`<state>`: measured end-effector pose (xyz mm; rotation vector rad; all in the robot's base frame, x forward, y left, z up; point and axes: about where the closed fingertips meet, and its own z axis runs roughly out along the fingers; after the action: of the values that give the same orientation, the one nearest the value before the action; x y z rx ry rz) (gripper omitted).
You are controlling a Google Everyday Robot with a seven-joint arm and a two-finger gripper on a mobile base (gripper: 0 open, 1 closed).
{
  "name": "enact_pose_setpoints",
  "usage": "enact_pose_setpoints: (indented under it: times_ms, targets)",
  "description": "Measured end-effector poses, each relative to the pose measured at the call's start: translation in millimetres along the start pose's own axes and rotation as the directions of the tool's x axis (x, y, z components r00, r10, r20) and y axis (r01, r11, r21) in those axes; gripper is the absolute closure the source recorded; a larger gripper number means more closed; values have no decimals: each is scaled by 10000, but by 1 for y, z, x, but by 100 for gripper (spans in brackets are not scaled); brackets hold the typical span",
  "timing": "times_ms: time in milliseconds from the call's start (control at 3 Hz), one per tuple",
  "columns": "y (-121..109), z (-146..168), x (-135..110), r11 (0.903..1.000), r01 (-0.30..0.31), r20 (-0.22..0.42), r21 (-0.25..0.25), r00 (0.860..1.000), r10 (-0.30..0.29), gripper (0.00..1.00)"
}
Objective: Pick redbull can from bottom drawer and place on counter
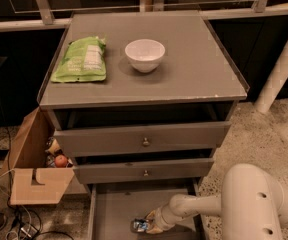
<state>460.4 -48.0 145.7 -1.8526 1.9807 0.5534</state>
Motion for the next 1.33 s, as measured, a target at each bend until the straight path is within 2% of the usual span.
enact_pose_setpoints:
  times_ms: [667,1000,1333]
  targets:
    - [1,-63,-22,9997,-245,-281,29,9993,246,100]
    - [-2,-123,-31,9983,-109,-535,569,9985,139,100]
    - [-2,-123,-31,9983,-108,-534,571,9985,138,100]
